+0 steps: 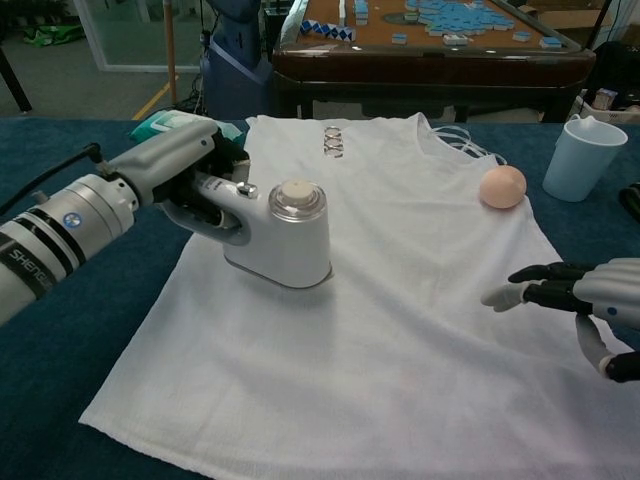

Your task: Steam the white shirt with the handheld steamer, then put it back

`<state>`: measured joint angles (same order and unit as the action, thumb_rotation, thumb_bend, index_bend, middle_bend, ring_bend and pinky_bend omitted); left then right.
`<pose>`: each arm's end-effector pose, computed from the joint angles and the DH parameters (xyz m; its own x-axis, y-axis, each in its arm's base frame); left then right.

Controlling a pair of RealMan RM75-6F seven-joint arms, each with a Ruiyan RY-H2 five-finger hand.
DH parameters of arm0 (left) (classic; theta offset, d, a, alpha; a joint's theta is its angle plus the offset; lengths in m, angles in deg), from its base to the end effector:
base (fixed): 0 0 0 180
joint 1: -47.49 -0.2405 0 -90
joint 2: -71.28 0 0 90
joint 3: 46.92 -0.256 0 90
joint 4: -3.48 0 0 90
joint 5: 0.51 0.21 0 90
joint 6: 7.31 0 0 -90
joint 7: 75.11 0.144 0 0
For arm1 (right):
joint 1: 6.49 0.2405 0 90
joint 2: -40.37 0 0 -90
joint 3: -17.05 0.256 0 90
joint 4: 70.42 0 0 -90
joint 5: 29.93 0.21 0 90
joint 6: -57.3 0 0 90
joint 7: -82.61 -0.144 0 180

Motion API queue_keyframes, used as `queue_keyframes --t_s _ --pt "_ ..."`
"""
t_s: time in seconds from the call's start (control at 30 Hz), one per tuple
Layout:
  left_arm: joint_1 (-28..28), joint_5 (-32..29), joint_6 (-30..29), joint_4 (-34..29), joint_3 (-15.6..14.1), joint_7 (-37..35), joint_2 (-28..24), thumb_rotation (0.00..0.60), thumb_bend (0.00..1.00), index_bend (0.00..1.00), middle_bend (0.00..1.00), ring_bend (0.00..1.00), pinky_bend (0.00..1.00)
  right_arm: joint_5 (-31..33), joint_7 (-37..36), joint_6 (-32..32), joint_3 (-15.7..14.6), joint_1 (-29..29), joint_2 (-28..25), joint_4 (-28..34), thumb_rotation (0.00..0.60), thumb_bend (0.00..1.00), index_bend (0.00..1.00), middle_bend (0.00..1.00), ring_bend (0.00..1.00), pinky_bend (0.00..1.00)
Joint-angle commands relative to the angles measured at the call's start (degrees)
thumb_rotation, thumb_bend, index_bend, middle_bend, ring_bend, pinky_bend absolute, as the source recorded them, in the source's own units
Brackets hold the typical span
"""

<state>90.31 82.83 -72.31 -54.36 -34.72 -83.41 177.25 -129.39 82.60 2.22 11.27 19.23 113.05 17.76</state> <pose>-0.1352 0.3618 -0.0547 0.1763 0.1197 0.9770 0.8799 -0.4640 -0.1019 -0.2553 -0.2189 0.0243 0.5853 -0.4329 0.6856 -0.7718 -0.5567 0.3073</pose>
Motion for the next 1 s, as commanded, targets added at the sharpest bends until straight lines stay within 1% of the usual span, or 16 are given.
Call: queue_keyframes --t_s 0.03,0.07,0.13,0.27,0.37,0.6,1.0 --pt "1.2 1.4 -0.6 3.7 -1.0 0.3 2.4 0.600 0.22 0.94 0.79 0.64 0.60 0.1 -0.8 -1.3 0.1 0.0 2.4 -2.3 0.282 0.41 0.00 0.16 0.01 0.04" --pt "1.3 1.5 -0.6 4.4 -1.2 0.1 2.8 0.600 0.22 0.94 0.79 0.64 0.60 0.1 -1.2 -1.8 0.2 0.0 3.1 -2.8 0.279 0.28 0.00 0.16 0.01 0.04" --pt "1.5 1.5 -0.5 5.9 -1.4 -0.2 3.6 0.600 0.22 0.94 0.79 0.64 0.60 -0.1 -2.3 -2.3 0.1 0.2 4.0 -3.8 0.264 0.16 0.00 0.16 0.01 0.04" --pt "1.8 1.6 -0.5 8.5 -1.8 -0.5 4.7 0.600 0.22 0.94 0.78 0.64 0.60 0.4 -4.0 -1.4 -0.1 1.1 5.2 -5.3 0.229 0.06 0.00 0.16 0.01 0.04" --pt "1.8 1.4 -0.5 9.9 -1.9 -0.9 5.3 0.600 0.22 0.94 0.78 0.64 0.60 0.8 -5.1 -1.0 -0.3 1.5 5.8 -6.2 0.213 0.04 0.00 0.16 0.01 0.04" --pt "1.9 1.2 -0.1 12.0 -2.4 -0.9 5.9 0.600 0.22 0.94 0.78 0.64 0.60 2.2 -5.7 -0.5 -0.9 1.7 6.3 -7.7 0.211 0.04 0.00 0.16 0.01 0.04" --pt "1.3 0.5 0.8 14.2 -3.0 -1.9 5.0 0.600 0.22 0.94 0.79 0.64 0.60 3.9 -4.8 -0.7 -1.9 1.3 5.4 -7.4 0.213 0.04 0.00 0.16 0.01 0.04"
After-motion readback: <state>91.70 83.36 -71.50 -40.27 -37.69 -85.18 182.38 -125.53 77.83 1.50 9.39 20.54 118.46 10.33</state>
